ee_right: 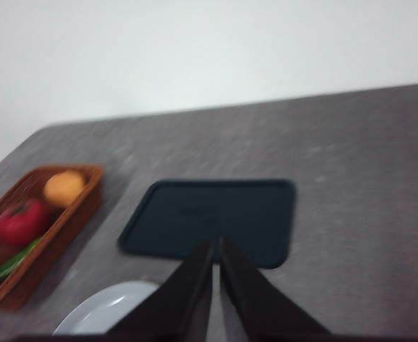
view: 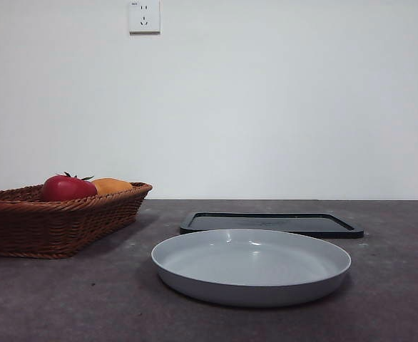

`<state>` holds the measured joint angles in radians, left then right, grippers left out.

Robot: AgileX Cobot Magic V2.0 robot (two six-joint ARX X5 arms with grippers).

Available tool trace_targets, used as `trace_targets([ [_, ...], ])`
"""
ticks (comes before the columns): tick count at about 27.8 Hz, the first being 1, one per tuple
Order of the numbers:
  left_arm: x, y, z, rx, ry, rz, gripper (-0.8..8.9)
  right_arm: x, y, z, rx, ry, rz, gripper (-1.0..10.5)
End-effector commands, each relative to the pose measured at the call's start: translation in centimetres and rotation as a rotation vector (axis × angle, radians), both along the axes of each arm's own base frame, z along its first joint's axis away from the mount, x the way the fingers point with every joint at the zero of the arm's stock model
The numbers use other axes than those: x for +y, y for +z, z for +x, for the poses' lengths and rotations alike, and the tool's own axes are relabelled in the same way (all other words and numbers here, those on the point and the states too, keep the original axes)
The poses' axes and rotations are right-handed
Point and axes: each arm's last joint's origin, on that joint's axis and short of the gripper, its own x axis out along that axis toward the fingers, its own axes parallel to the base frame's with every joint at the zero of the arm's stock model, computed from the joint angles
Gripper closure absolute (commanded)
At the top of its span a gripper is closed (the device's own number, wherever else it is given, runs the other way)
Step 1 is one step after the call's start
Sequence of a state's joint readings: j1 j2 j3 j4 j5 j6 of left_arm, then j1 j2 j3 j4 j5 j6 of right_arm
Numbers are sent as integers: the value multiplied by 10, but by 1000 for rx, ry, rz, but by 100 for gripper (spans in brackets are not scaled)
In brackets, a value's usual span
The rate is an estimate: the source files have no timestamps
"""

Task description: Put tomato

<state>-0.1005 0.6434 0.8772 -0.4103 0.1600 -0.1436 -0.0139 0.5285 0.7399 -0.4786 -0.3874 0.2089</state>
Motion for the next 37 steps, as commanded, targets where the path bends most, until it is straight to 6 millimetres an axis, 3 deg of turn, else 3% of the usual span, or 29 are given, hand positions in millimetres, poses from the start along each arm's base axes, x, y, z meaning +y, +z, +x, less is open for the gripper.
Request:
trace_targets([
  [1, -4, 7, 13, 46, -72, -1, 797, 2, 11, 10, 14, 60, -40, 935],
  [8, -14, 5, 41, 182, -210, -20, 797, 12, 21, 40, 100, 190, -79, 935],
  [13, -24, -4, 55, 258, -302, -34, 797, 25, 15, 56, 161, 267, -94, 935],
  [20, -38, -21, 64, 392, -360, -21, 794, 43, 2, 67, 252, 360, -113, 935],
  [26, -42, -26, 64, 434, -377, -14, 781, 45, 1, 68, 258, 369, -114, 935],
  [27, -42, -25, 64, 433, -377, -14, 756, 45, 1, 68, 258, 369, -114, 933],
  [28, -42, -25, 64, 433, -378, -14, 659, 45, 1, 68, 257, 369, -114, 909],
  [30, -42, -25, 64, 433, -377, -15, 331, 45, 1, 68, 258, 368, -114, 645],
  [31, -42, -25, 64, 433, -377, -15, 171, 45, 1, 68, 259, 367, -112, 447],
  [32, -42, -25, 64, 433, -377, -15, 111, 45, 1, 68, 260, 367, -110, 340],
  [33, -42, -25, 64, 433, -377, -15, 110, 45, 1, 68, 259, 367, -110, 311],
  [37, -42, -25, 64, 434, -377, -15, 127, 45, 1, 68, 259, 368, -110, 311],
])
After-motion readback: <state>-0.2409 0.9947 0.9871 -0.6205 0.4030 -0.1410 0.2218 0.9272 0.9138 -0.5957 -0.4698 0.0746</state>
